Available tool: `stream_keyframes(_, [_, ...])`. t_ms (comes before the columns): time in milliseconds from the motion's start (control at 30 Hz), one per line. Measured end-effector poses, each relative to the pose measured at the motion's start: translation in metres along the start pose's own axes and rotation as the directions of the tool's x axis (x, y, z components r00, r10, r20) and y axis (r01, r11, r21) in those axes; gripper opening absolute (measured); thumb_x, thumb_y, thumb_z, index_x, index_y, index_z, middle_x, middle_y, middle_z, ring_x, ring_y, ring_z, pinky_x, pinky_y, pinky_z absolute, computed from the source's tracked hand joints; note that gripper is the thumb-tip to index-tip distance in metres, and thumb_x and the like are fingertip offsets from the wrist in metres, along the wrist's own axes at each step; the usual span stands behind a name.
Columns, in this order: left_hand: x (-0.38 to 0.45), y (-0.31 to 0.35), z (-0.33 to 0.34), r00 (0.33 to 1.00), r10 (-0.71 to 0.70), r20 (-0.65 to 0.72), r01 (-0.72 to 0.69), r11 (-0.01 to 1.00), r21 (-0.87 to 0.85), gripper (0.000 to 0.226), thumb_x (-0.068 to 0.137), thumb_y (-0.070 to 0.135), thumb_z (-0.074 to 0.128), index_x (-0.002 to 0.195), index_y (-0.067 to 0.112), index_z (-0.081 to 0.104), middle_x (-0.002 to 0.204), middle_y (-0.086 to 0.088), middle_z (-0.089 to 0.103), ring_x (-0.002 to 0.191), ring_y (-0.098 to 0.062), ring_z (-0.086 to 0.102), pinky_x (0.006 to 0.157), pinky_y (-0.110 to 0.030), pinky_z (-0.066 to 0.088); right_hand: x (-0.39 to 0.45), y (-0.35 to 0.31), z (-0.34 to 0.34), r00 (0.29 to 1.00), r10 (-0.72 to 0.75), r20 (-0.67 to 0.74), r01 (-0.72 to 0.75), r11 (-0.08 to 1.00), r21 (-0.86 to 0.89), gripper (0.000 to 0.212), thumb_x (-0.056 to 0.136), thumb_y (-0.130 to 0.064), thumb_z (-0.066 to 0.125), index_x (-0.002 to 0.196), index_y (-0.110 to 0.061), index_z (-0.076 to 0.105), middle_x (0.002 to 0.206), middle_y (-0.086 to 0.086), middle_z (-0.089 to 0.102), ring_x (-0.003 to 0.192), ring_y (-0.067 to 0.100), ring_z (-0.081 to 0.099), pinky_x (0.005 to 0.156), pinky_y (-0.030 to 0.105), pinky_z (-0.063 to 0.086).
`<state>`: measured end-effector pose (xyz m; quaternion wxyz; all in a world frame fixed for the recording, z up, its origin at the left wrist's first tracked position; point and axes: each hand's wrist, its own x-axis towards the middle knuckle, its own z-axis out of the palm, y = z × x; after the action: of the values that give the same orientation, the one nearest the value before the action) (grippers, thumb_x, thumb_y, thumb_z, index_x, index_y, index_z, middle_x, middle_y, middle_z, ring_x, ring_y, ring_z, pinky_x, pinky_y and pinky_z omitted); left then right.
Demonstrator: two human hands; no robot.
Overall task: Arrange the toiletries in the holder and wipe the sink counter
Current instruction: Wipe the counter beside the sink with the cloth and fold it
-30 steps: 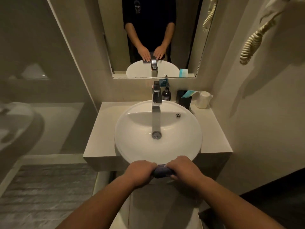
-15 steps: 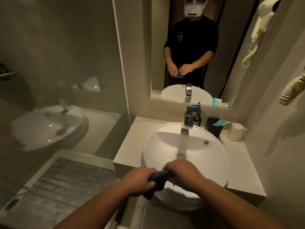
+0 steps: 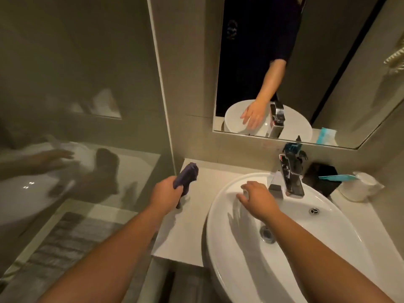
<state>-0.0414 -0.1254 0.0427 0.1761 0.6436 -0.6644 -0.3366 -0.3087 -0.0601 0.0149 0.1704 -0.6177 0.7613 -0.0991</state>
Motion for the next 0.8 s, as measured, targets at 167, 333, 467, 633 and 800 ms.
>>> stream_keyframes(167, [0.093, 0.0, 0.01, 0.991, 0.031, -0.127, -0.044, 0.994, -0.101, 0.027, 0.09, 0.019, 0.045, 0.108, 0.024, 0.064, 0.091, -0.007, 0.07, 0.075, -0.027, 0.065, 0.062, -0.028, 0.047, 0.059, 0.011, 0.019, 0.992, 0.038, -0.119, -0.046, 0.997, -0.065, 0.052, 0.095, -0.044, 0.048, 0.138, -0.015, 0.048, 0.153, 0.016, 0.036, 0.144, 0.033, 0.025, 0.115, 0.042, 0.022])
stream_keyframes(333, [0.16, 0.001, 0.032, 0.969, 0.064, -0.241, -0.085, 0.993, -0.078, 0.028, 0.087, 0.012, 0.049, 0.111, 0.017, 0.064, 0.098, -0.014, 0.07, 0.09, -0.034, 0.064, 0.076, -0.037, 0.052, 0.082, 0.022, 0.051, 0.992, 0.022, -0.126, -0.03, 0.997, -0.066, 0.062, 0.092, -0.055, 0.033, 0.134, -0.015, 0.054, 0.152, 0.016, 0.039, 0.145, 0.036, 0.025, 0.117, 0.047, 0.02])
stream_keyframes(467, [0.194, -0.004, 0.049, 0.915, 0.259, -0.31, -0.22, 0.963, 0.154, 0.042, 0.081, 0.006, 0.052, 0.119, 0.022, 0.061, 0.113, -0.008, 0.068, 0.103, -0.029, 0.061, 0.081, -0.033, 0.046, 0.084, 0.029, 0.066, 0.973, -0.026, -0.23, -0.008, 0.99, -0.144, 0.058, 0.092, -0.051, 0.03, 0.125, -0.015, 0.062, 0.143, 0.015, 0.052, 0.138, 0.038, 0.038, 0.111, 0.047, 0.032])
stream_keyframes(633, [0.214, -0.039, 0.089, 0.865, 0.411, 0.288, -0.5, 0.657, 0.565, 0.057, 0.09, 0.022, 0.051, 0.145, 0.02, 0.035, 0.154, -0.005, 0.034, 0.141, -0.024, 0.031, 0.115, -0.037, 0.021, 0.089, 0.03, 0.073, 0.947, -0.05, -0.316, -0.018, 0.978, -0.209, 0.048, 0.093, -0.041, 0.034, 0.117, -0.013, 0.065, 0.135, 0.014, 0.058, 0.133, 0.036, 0.045, 0.108, 0.045, 0.034])
stream_keyframes(800, [0.221, -0.05, 0.089, 0.815, 0.375, 0.442, -0.579, 0.556, 0.596, 0.063, 0.094, 0.043, 0.037, 0.15, 0.018, 0.021, 0.161, -0.007, 0.014, 0.148, -0.026, 0.012, 0.12, -0.043, 0.007, 0.089, 0.032, 0.078, 0.933, -0.052, -0.357, -0.021, 0.98, -0.198, 0.045, 0.089, -0.031, 0.034, 0.114, -0.011, 0.065, 0.132, 0.015, 0.06, 0.132, 0.036, 0.046, 0.107, 0.048, 0.04])
